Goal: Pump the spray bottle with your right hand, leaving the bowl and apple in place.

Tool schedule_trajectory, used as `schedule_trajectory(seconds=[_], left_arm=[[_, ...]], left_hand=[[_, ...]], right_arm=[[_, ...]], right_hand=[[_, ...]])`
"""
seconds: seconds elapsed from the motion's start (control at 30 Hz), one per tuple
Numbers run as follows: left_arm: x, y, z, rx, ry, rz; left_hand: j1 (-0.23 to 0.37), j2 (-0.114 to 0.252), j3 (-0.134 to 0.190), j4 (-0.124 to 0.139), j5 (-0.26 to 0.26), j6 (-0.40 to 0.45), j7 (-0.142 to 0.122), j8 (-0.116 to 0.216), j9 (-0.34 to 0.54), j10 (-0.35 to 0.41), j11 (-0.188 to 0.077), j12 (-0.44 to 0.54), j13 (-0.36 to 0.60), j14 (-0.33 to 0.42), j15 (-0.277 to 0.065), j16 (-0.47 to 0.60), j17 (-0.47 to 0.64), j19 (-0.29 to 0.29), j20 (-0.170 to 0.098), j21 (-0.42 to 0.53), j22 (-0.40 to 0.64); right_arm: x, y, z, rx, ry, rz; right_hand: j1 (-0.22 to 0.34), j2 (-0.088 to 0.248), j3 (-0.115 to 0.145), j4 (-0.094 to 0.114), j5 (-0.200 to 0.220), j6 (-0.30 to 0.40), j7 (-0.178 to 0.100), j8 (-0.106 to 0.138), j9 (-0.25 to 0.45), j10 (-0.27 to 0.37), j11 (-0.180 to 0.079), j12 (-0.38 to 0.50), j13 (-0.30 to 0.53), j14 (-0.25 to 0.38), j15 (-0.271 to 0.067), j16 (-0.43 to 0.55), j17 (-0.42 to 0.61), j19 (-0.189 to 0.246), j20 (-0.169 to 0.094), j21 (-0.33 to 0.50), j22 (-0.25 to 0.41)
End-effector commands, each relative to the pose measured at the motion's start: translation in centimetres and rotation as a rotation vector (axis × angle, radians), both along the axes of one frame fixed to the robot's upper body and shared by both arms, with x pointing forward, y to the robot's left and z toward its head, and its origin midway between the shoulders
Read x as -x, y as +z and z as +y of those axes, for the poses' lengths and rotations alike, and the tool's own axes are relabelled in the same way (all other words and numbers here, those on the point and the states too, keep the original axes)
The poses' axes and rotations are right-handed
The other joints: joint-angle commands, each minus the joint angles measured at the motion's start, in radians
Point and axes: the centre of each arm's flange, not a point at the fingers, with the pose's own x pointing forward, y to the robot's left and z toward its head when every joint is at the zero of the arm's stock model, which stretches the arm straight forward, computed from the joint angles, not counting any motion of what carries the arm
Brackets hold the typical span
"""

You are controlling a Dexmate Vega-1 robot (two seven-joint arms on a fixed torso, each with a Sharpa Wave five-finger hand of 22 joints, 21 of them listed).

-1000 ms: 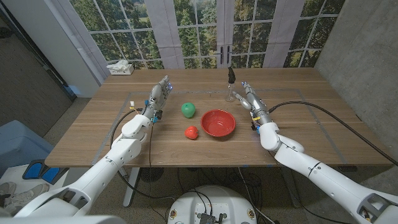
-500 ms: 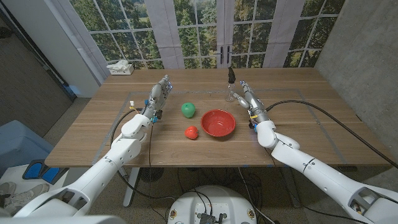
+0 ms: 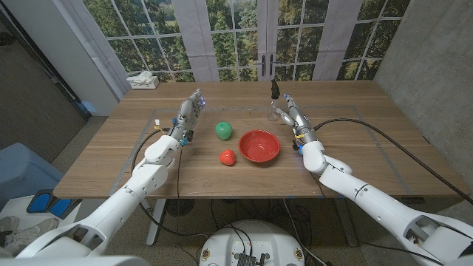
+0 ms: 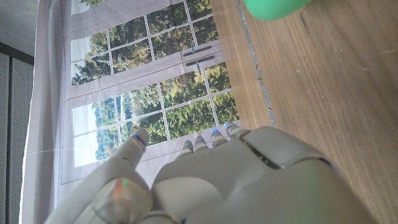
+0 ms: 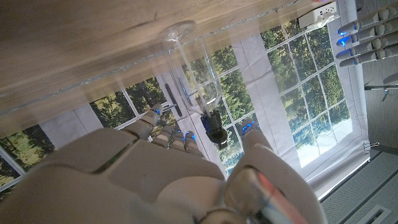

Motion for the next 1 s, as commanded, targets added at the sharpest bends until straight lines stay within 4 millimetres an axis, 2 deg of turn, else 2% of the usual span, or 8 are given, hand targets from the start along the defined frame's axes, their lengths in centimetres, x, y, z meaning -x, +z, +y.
schedule_trajectory(seconds=[0.03,0.33,1.0], left_arm=[[0.1,0.0,-0.3,-0.005,0.003,0.000],[0.1,0.0,-0.3,0.000,0.002,0.002],[0.2,0.1,-0.2,-0.003,0.001,-0.001]], left_hand=[[0.011,0.069,0.004,-0.006,0.002,-0.013,0.006,0.004,0.005,-0.098,0.006,0.007,0.002,-0.148,-0.083,0.003,0.003,-0.032,-0.098,0.001,0.002],[0.012,0.070,0.003,-0.008,0.002,-0.013,0.006,0.004,0.005,-0.098,0.005,0.007,0.002,-0.148,-0.082,0.003,0.003,-0.031,-0.097,0.001,0.002],[0.013,0.072,0.003,-0.011,0.002,-0.013,0.007,0.004,0.005,-0.098,0.007,0.007,0.002,-0.148,-0.082,0.002,0.003,-0.031,-0.097,0.001,0.002]], right_arm=[[-0.8,0.5,0.6,-0.036,0.029,-0.025],[-1.5,0.9,1.0,-0.043,0.042,-0.016],[-2.8,1.8,1.8,-0.060,0.069,-0.024]], right_hand=[[0.012,-0.008,0.002,-0.008,-0.004,-0.008,-0.004,0.007,0.004,-0.002,-0.002,0.006,0.005,0.003,-0.001,0.004,0.000,0.010,-0.001,0.004,0.002],[0.025,-0.011,0.005,-0.021,-0.006,-0.004,-0.004,0.009,0.005,-0.001,0.000,0.008,0.005,0.006,0.000,0.005,-0.001,0.015,0.001,0.005,0.002],[0.039,-0.014,0.004,-0.036,-0.010,0.002,-0.005,0.012,0.005,-0.008,0.000,0.006,0.006,-0.001,0.000,0.004,0.000,0.010,0.002,0.002,0.002]])
